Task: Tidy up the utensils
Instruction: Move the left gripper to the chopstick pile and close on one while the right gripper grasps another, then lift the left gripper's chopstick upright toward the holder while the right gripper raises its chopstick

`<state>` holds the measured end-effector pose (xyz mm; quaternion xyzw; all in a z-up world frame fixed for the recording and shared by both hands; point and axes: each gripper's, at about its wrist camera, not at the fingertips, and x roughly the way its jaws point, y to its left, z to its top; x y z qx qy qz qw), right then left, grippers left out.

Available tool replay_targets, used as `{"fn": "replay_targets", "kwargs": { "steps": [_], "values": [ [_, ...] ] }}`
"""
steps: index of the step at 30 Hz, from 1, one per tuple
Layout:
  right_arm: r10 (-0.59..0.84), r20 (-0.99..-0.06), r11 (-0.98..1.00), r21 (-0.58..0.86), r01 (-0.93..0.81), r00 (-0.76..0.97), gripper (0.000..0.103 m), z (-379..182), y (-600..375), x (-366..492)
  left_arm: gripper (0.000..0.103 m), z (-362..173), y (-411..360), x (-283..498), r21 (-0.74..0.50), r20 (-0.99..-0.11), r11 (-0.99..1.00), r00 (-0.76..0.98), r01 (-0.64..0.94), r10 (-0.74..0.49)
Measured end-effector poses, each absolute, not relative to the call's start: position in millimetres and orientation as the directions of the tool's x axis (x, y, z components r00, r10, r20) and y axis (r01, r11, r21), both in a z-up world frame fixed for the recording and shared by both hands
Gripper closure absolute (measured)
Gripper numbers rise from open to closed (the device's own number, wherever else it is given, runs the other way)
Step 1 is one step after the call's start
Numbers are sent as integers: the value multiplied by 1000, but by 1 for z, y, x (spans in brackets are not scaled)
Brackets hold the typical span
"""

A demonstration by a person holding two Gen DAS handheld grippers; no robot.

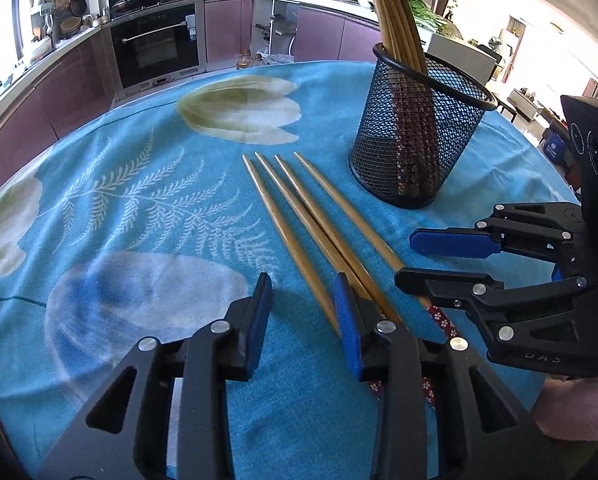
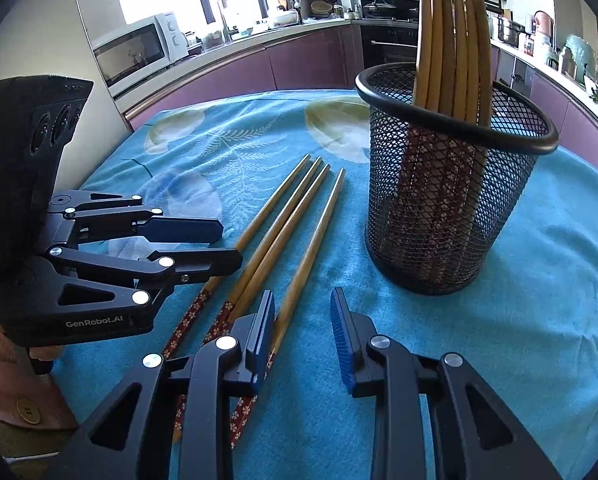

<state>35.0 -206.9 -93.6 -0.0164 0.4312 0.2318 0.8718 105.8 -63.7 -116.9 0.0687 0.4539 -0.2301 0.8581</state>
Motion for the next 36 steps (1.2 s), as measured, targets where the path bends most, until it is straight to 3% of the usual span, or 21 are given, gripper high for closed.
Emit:
{"fn": "replay_targets", "kwargs": {
  "steps": [8,12,15,27,36],
  "values": [
    [380,-756,900,170,-400,533,84,-96,-200,49,73,-119,-65,121,-83,-814,892,486,445,-318],
    [394,-752,901,202,-385,529,92,-97,-202,53,86,-119,-66,125,-89,-813,898,489,432,-316],
    [413,-744,897,233,-375,525,96,-98,-207,52,90,-119,-64,124,-104,-811,902,490,418,-320],
    [471,-698,875,293,-385,539,97,-84,-214,41,95,-110,-49,106,-160,-785,905,505,393,-358],
    [473,-734,863,273,-425,488,97,-93,-199,43,95,-119,-57,92,-143,-810,883,460,447,-364]
  ]
}}
